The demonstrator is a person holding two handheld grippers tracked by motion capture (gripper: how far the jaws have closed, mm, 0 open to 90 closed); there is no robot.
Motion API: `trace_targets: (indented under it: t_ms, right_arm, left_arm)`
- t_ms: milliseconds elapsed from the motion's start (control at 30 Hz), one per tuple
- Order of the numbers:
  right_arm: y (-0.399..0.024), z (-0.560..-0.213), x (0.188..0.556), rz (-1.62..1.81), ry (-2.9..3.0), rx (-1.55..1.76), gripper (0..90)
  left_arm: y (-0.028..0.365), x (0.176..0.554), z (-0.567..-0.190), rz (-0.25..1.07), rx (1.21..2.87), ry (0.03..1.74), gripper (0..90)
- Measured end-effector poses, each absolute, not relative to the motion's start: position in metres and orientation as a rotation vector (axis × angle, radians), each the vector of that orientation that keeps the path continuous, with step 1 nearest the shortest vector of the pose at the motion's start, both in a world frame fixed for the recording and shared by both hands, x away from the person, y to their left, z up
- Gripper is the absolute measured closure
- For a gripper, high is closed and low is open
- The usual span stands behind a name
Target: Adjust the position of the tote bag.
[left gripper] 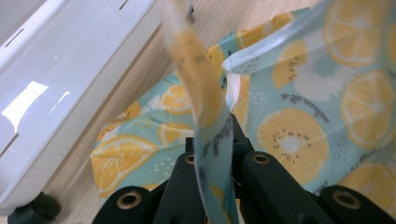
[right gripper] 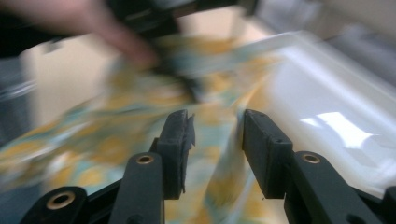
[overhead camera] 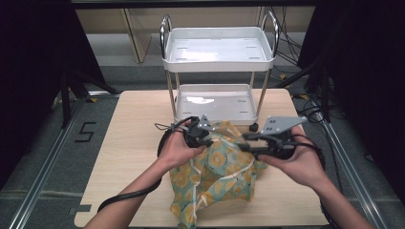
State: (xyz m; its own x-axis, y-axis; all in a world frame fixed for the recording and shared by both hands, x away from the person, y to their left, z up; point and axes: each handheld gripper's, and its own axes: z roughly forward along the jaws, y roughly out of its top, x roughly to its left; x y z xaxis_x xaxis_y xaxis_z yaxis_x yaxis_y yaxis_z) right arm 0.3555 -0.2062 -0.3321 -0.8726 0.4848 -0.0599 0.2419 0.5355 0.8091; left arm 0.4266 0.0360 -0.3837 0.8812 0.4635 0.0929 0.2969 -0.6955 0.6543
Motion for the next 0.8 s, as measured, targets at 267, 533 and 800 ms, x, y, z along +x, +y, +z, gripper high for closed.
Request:
trace_targets:
  t_ms: [267, 533, 800]
  right_arm:
    - [-0.152, -0.403, 0.331, 0.985, 2.92, 0.484, 71.2]
    - [-0.152, -0.402, 0.344, 1.057, 2.767, 0.593, 77.8]
    - [-0.146, -0.441, 0.347, 0.717, 2.926, 0.612, 90.0]
  left_arm:
    - [0.029, 0.438, -0.383, 0.336, 2.383, 0.548, 89.6]
    - [0.032, 0.446, -0.387, 0.324, 2.367, 0.587, 89.7]
    - [0.031, 0.455, -0.391, 0.318, 2.35, 0.59, 89.6]
